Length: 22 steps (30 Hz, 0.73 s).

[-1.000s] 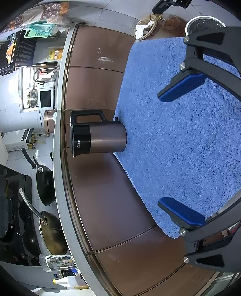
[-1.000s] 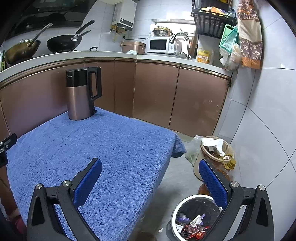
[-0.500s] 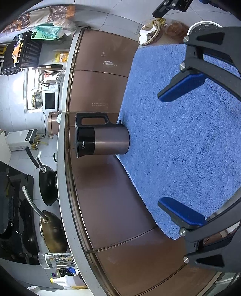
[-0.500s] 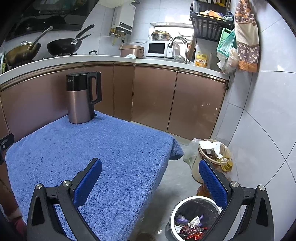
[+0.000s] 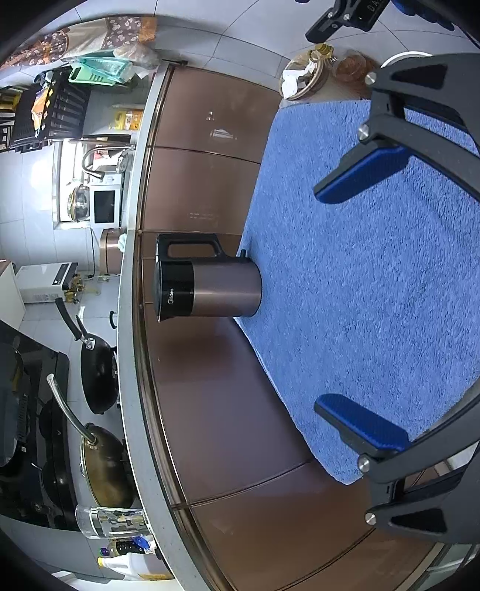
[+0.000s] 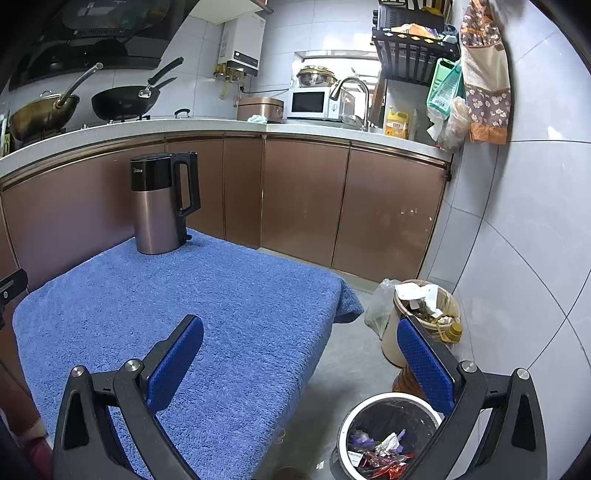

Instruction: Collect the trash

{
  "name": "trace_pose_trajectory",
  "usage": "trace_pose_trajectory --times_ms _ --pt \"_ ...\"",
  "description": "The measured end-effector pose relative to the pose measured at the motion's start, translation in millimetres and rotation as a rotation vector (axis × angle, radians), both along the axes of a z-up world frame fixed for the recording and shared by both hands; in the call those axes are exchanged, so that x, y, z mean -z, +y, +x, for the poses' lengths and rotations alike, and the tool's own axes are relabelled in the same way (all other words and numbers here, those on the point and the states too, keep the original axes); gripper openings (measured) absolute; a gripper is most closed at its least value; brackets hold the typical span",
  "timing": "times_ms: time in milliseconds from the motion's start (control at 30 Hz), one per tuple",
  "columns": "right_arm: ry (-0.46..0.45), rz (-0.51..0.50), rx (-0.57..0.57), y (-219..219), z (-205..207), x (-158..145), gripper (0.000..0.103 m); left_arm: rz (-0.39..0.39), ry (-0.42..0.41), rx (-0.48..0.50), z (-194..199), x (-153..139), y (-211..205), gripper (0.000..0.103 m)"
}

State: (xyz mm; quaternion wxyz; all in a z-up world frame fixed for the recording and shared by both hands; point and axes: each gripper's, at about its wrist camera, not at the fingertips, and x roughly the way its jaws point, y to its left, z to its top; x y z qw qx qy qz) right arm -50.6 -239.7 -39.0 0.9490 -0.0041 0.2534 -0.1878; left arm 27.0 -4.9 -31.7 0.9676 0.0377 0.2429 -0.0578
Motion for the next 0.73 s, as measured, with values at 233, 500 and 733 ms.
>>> trace_pose_trajectory --times_ms 233,500,733 --pt "-0.006 0.005 0.006 -3.6 -0.5 -0.7 0.103 0.009 -0.003 0.005 -1.3 0.9 -5.5 0.103" --pt "-0.005 0.007 0.009 -6.4 -0.4 0.4 0.103 -0.002 -0.002 0.010 -1.3 1.7 -7.1 0.103" --pt "-0.006 0.009 0.011 -7.6 -0.4 0.8 0.103 -0.001 0.011 0.008 0.4 4.3 -8.5 0.103"
